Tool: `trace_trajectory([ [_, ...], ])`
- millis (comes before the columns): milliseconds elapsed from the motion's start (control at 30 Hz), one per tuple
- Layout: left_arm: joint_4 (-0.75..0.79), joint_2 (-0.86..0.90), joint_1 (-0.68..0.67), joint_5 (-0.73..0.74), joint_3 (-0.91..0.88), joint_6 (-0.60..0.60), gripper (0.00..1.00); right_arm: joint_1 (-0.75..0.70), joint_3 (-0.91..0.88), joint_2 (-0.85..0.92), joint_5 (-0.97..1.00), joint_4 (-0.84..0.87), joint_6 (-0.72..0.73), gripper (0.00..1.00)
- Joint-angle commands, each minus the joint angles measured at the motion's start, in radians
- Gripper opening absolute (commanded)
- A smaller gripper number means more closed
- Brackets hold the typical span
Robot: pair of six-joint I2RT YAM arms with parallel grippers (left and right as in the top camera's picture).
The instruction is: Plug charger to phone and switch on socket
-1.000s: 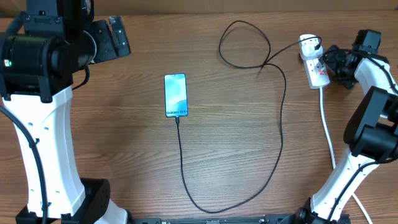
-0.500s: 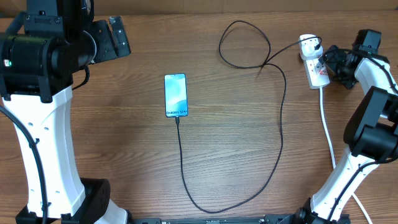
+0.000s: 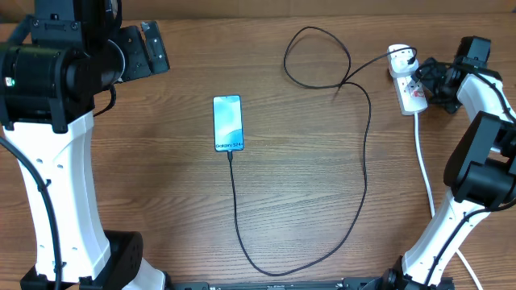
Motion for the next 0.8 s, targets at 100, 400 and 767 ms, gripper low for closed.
trace_trajectory([
  [100,-0.002,-0.005,0.001,-0.009,0.012,-0.014,1.00,0.041,-0.010,0.031,-0.025,-0.030,-0.027,1.00],
  [400,-0.002,-0.005,0.001,-0.009,0.012,-0.014,1.00,0.042,-0.029,0.031,-0.026,-0.053,-0.027,1.00],
  [767,-0.002,-0.005,0.001,-0.009,0.012,-0.014,1.00,0.017,0.071,-0.180,-0.025,-0.214,-0.028,1.00],
])
